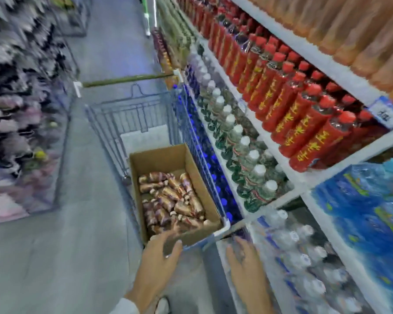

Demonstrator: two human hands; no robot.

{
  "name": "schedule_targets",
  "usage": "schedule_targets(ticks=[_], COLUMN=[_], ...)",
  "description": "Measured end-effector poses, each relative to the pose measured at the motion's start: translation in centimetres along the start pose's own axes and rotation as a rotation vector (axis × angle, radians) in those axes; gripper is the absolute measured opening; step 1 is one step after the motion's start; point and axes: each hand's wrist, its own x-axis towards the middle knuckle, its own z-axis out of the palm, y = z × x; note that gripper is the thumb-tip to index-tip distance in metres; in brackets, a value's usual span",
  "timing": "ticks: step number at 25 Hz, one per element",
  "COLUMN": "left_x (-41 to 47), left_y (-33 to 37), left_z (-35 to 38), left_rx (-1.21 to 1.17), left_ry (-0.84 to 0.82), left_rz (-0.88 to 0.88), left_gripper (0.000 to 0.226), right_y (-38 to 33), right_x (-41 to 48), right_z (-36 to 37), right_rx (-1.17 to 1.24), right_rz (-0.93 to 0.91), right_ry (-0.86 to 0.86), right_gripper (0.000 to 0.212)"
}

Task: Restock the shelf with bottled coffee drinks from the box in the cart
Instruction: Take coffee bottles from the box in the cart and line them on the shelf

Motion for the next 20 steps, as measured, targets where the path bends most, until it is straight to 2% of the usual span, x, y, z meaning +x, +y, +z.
schedule_targets(ticks=[3,7,10,13,16,18,20], left_x=[2.1,5.2,8.7,13.5,20.0,24.7,29.4], left_y=[-1.8,-3.2,-3.7,-3.5,-3.8,-5.0,-7.0], left_z=[-1.8,-1.7,-0.5,1.4,3.7,5.5,7.4], left_rx=[-0.007,-0.009,-0.022,-0.102,-0.164,-0.203,-0.262], left_ry=[0.028,0.078,0.107,0.105,0.15,0.167,0.199], left_rz=[-0.084,-0.204,-0.266,-0.411,-0.599,-0.742,-0.865], left_gripper=[0.016,0.028,0.022,0.016,0.029,0.045,0.05], right_y=[-1.9,-3.2,-3.5,-3.5,-3.2,-3.1,-2.6], right_x=[2.5,6.9,11.4,16.0,19.8,21.9,23.8], right_z=[2.4,4.9,6.8,8.1,9.4,10.3,11.4], right_rx=[-0.06,-0.137,-0.19,-0.203,-0.236,-0.248,-0.269], right_rz=[0.017,0.016,0.012,0.029,0.07,0.106,0.154], right_ry=[-0.156,-0.265,-0.366,-0.46,-0.535,-0.564,-0.584], right_gripper=[0.035,0.041,0.046,0.044,0.04,0.038,0.038])
